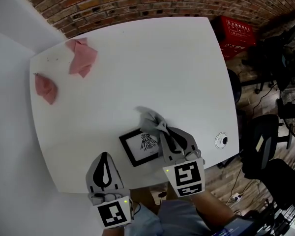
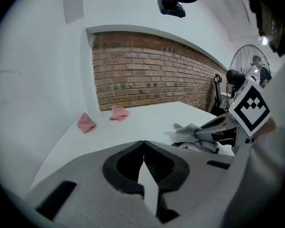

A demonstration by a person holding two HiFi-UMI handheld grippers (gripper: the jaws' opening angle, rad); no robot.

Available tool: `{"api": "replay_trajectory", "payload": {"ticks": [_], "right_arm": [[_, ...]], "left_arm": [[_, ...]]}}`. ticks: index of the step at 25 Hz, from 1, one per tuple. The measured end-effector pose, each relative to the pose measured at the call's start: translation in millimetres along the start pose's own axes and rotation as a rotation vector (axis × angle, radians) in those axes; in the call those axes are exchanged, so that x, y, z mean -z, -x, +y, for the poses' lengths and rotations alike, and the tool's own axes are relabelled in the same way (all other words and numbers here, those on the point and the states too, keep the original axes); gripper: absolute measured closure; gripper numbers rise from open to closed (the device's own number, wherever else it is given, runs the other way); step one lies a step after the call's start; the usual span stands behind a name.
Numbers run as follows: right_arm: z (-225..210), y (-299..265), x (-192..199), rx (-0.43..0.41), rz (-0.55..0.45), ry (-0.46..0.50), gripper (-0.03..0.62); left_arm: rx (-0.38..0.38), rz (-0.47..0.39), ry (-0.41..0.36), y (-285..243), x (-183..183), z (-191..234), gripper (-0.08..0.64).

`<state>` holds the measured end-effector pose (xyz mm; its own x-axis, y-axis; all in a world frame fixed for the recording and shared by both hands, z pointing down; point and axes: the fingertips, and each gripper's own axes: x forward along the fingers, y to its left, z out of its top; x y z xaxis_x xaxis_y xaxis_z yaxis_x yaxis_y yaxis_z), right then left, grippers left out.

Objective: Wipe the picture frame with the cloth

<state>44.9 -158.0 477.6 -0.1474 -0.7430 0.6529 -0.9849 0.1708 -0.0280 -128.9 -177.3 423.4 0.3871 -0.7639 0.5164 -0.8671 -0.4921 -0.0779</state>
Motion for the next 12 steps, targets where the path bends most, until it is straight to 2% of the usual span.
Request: {"api": "replay_trajectory", "payload": {"ticks": [12], "right_arm": [[-40.0, 26.8, 3.9, 0.068, -0.018, -0.029, 0.555]], "left_arm": [[0.024, -0.027, -0.025, 1.7, -17.2, -24.9, 0.551]]}}
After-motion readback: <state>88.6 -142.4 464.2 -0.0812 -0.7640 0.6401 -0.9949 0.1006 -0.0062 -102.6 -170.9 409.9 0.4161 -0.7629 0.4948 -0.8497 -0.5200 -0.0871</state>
